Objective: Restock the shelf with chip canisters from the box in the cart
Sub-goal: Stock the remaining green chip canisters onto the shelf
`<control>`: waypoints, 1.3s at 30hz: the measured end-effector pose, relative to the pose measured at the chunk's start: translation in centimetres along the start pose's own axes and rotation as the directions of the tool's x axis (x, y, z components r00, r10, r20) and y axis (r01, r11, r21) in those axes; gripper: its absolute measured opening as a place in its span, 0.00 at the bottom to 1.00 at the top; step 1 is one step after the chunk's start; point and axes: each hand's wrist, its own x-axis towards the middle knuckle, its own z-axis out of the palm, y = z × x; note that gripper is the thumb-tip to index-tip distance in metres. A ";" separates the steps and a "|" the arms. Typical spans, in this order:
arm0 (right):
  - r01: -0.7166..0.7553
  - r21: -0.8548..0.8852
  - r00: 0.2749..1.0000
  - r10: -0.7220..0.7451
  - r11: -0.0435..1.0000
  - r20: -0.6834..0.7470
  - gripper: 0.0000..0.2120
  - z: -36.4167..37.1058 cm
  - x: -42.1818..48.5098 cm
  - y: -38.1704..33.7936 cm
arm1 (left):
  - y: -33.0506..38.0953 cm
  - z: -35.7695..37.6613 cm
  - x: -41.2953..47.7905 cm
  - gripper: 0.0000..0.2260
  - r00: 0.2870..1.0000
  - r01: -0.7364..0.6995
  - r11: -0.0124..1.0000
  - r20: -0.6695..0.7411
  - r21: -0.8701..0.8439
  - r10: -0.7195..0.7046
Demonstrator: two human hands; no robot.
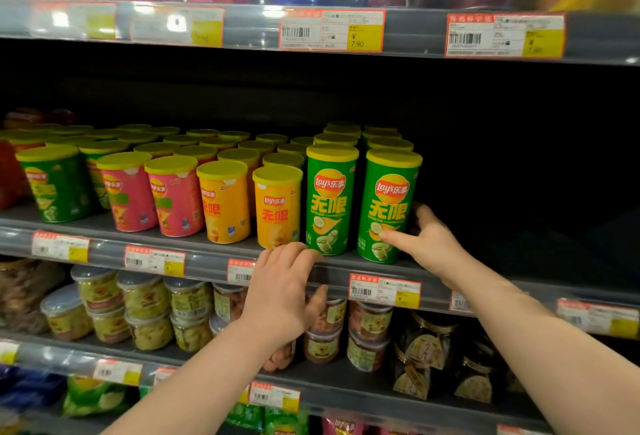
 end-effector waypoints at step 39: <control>0.591 -0.659 0.796 -0.205 0.466 0.570 0.18 20.4 -15.8 -4.9 | -10.7 -9.4 -19.7 0.19 0.848 0.214 0.964 0.459 0.156 -0.263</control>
